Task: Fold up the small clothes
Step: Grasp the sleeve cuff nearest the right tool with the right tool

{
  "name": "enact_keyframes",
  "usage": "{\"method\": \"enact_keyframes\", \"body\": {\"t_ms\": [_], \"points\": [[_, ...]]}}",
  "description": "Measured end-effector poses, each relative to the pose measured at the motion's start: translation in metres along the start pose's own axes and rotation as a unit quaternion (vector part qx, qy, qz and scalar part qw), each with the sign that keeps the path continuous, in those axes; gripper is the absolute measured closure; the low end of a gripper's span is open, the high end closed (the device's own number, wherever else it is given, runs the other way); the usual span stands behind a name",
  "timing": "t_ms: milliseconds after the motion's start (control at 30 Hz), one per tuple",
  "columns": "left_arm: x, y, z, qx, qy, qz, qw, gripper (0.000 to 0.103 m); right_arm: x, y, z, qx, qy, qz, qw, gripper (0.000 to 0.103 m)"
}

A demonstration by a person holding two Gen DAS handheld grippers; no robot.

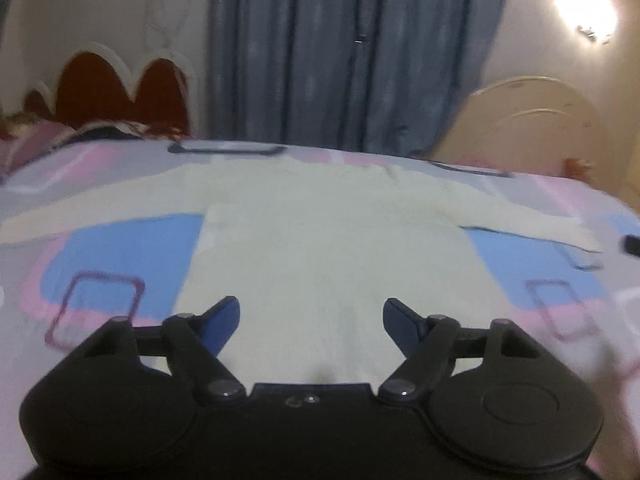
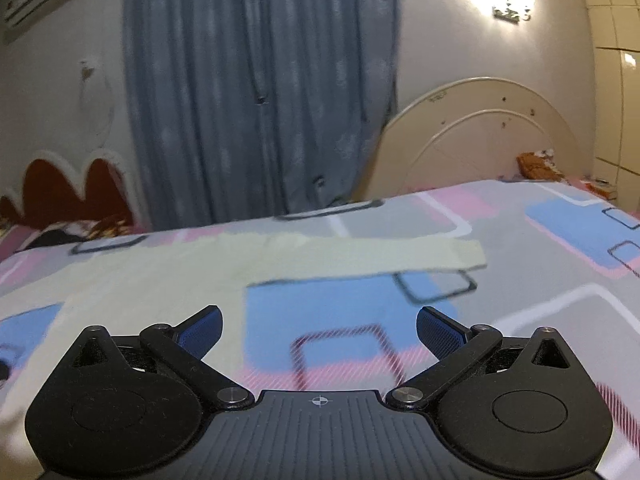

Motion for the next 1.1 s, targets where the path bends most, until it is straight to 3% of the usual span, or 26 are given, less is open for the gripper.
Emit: {"method": "enact_keyframes", "body": {"t_ms": [100,133,167,200,300,333,400,467,600,767,833,867,900,1033,1100], "points": [[-0.004,0.034,0.014,0.009,-0.020,0.009,0.9997,0.014,0.027,0.055,0.014,0.001,0.016,-0.018,1.000,0.004],[-0.004,0.048,0.018,0.007,-0.027,0.010,0.9995,0.013,0.039,0.076,0.018,-0.005,0.025,-0.026,0.999,0.020],[-0.004,0.057,0.021,0.004,-0.030,0.011,0.9995,0.013,0.050,0.095,0.019,-0.015,0.039,-0.034,0.999,0.030],[-0.002,0.068,0.024,0.001,-0.030,0.012,0.9995,0.013,0.061,0.114,0.020,-0.021,0.053,-0.039,0.998,0.030],[0.006,0.093,0.029,-0.004,-0.014,0.014,0.9998,0.018,0.094,0.157,0.021,-0.019,0.078,-0.065,0.995,0.030],[0.008,0.098,0.029,-0.009,-0.011,0.013,0.9998,0.025,0.103,0.169,0.021,-0.021,0.088,-0.071,0.993,0.030],[0.011,0.109,0.026,-0.019,-0.008,0.010,0.9997,0.031,0.123,0.197,0.019,-0.030,0.106,-0.082,0.991,0.041],[0.012,0.118,0.024,-0.027,-0.008,0.016,0.9995,0.031,0.143,0.220,0.014,-0.045,0.129,-0.096,0.986,0.052],[0.016,0.129,0.020,-0.038,-0.007,0.024,0.9990,0.030,0.175,0.237,0.006,-0.058,0.185,-0.117,0.974,0.053],[0.026,0.142,0.020,-0.049,0.004,0.023,0.9985,0.029,0.200,0.244,0.005,-0.056,0.231,-0.098,0.966,0.053],[0.029,0.144,0.024,-0.044,0.005,0.024,0.9988,0.027,0.201,0.245,0.006,-0.057,0.231,-0.093,0.967,0.067],[0.030,0.145,0.026,-0.042,0.005,0.025,0.9988,0.027,0.202,0.247,0.005,-0.062,0.224,-0.091,0.968,0.088],[0.031,0.145,0.027,-0.040,0.006,0.026,0.9988,0.027,0.200,0.251,0.004,-0.065,0.217,-0.089,0.970,0.102],[0.027,0.146,0.032,-0.038,0.019,0.037,0.9984,0.024,0.189,0.234,0.020,-0.021,0.134,-0.104,0.985,0.102],[0.021,0.148,0.031,-0.047,0.024,0.047,0.9975,0.024,0.196,0.251,0.008,-0.072,0.125,-0.122,0.982,0.102]]}}
Point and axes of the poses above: each gripper's, at about its wrist camera, not at the fingertips, and y roughly the way its jaws point, x to its right, z to its top, the point moved 7 cm from there along y, roughly the way its jaws point, and after that the axes turned 7 degrees about -z, right-handed, at the moved point
